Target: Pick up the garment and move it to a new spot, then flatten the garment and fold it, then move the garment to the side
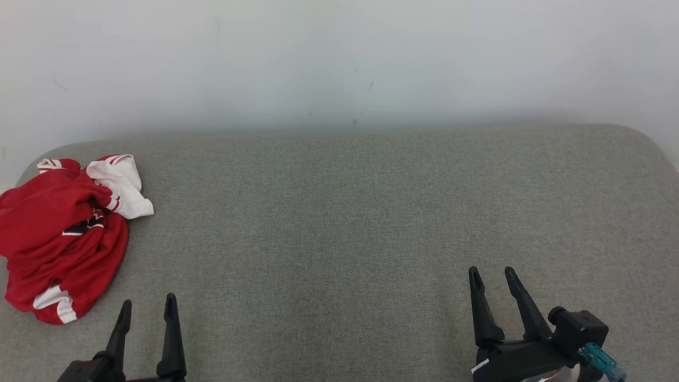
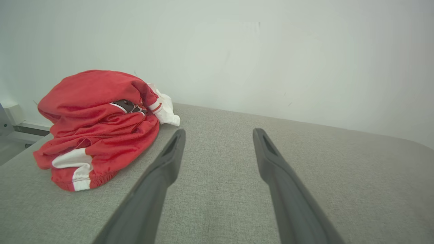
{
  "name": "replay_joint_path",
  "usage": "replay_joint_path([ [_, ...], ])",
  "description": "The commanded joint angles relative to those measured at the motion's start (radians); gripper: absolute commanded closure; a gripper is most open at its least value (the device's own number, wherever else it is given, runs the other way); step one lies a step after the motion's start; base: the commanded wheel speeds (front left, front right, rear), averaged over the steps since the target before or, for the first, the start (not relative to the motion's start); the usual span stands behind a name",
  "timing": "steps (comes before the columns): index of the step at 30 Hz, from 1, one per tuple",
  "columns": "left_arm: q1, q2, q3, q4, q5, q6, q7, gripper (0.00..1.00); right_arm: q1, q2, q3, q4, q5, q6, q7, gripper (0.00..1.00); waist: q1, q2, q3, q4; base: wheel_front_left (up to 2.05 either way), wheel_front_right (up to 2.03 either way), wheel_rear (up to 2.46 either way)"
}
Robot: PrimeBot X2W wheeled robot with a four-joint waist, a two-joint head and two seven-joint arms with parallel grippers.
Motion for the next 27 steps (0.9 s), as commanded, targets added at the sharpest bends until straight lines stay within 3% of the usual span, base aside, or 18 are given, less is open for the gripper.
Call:
replay_joint_path([
  [1, 0.009, 0.008, 0.001, -0.007, 0.020, -0.006, -0.010, 0.00, -0.009, 0.000, 0.001, -0.002, -0.024, -0.002, -0.010, 0.00, 0.0000, 0.0000, 0.000, 0.000, 0.00, 0.00, 0.00],
  [27, 0.018, 0.017, 0.003, 0.033, 0.150, -0.005, -0.054, 0.00, -0.013, 0.001, -0.016, 0.037, -0.172, -0.002, -0.054, 0.00, 0.0000, 0.0000, -0.005, -0.007, 0.00, 0.00, 0.00],
])
